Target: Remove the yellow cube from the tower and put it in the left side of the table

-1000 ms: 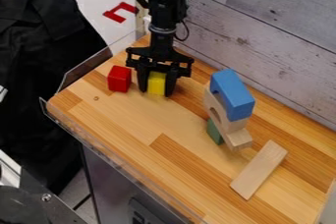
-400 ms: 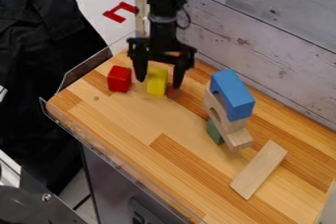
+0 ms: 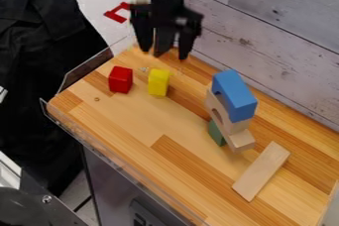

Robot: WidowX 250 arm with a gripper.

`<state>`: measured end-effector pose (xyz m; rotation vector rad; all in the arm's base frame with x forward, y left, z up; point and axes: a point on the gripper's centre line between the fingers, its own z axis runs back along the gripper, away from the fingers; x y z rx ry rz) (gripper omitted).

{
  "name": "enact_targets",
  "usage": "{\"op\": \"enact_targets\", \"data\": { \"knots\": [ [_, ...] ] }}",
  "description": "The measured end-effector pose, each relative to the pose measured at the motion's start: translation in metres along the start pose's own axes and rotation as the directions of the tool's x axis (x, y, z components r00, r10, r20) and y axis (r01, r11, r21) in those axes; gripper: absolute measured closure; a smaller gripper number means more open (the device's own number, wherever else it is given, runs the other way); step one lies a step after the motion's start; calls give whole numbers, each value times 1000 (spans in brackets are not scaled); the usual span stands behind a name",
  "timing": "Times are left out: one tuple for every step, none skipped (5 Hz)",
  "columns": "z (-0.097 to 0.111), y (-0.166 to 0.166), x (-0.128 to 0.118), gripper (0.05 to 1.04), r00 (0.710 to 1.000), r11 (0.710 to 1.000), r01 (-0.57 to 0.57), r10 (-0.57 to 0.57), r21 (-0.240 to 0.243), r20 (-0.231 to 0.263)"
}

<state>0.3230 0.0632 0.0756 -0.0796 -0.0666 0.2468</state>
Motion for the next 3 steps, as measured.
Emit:
{"op": "enact_targets", "data": {
  "knots": [
    [33,-12,-7,82,993,993,118,-118,10,29],
    [49,-28,-22,82,982,983,184,-185,11,45],
    [54,-28,-39,82,979,979,200,-201,27,23]
  ]
}}
